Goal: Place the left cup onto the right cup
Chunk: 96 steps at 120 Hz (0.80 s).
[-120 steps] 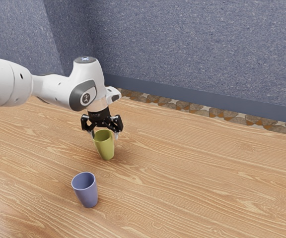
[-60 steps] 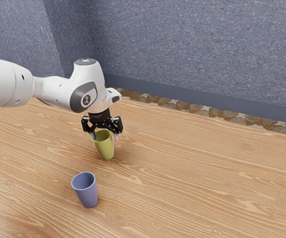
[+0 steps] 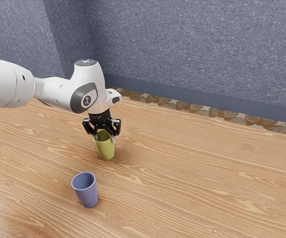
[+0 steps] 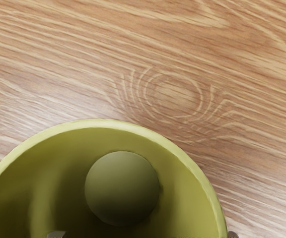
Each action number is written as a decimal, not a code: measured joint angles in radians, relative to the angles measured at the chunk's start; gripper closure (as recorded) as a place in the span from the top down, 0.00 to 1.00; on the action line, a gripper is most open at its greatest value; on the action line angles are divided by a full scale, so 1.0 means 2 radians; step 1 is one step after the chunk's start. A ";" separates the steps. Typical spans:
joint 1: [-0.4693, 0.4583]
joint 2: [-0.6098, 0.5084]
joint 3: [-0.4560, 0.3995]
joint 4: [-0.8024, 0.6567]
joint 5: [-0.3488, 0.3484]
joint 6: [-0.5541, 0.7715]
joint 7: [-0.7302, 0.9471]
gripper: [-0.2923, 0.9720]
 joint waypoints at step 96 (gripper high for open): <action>0.000 0.000 0.000 0.000 0.000 0.000 -0.001 0.20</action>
